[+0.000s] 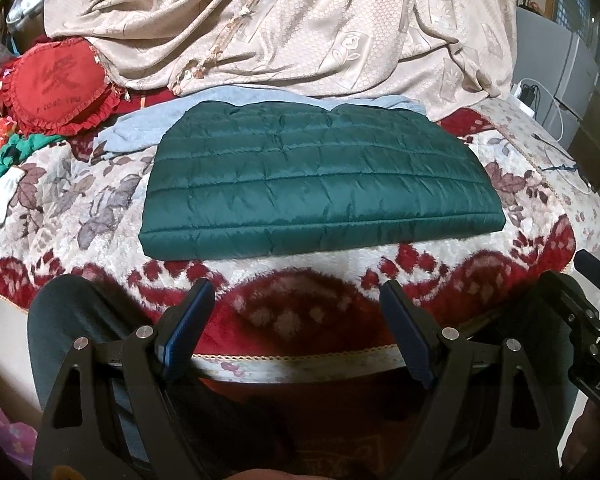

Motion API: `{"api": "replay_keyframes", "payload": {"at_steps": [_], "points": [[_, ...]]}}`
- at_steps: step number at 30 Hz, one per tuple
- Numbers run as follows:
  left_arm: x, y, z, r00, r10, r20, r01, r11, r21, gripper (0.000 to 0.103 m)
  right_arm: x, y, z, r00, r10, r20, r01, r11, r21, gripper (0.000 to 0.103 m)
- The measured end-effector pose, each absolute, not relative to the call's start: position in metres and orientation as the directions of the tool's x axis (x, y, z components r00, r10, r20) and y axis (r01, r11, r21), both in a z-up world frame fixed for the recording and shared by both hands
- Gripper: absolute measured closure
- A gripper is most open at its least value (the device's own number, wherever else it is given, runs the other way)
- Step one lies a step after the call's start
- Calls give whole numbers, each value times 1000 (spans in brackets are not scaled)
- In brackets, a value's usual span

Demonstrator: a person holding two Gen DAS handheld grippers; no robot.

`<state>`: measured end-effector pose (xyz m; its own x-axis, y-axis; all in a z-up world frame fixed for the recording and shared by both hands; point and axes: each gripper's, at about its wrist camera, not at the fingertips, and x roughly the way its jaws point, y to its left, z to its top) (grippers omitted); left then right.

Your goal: Fold large clothes

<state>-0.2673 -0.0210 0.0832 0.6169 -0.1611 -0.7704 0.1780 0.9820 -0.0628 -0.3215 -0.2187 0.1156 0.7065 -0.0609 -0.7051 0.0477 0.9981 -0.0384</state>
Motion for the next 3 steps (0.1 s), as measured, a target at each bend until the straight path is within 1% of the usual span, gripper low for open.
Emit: {"api": "replay_keyframes", "payload": {"at_steps": [3], "points": [[-267, -20, 82, 612, -168, -773, 184, 981, -68, 18, -321, -219, 113, 706, -61, -706, 49, 998, -38, 27]]}}
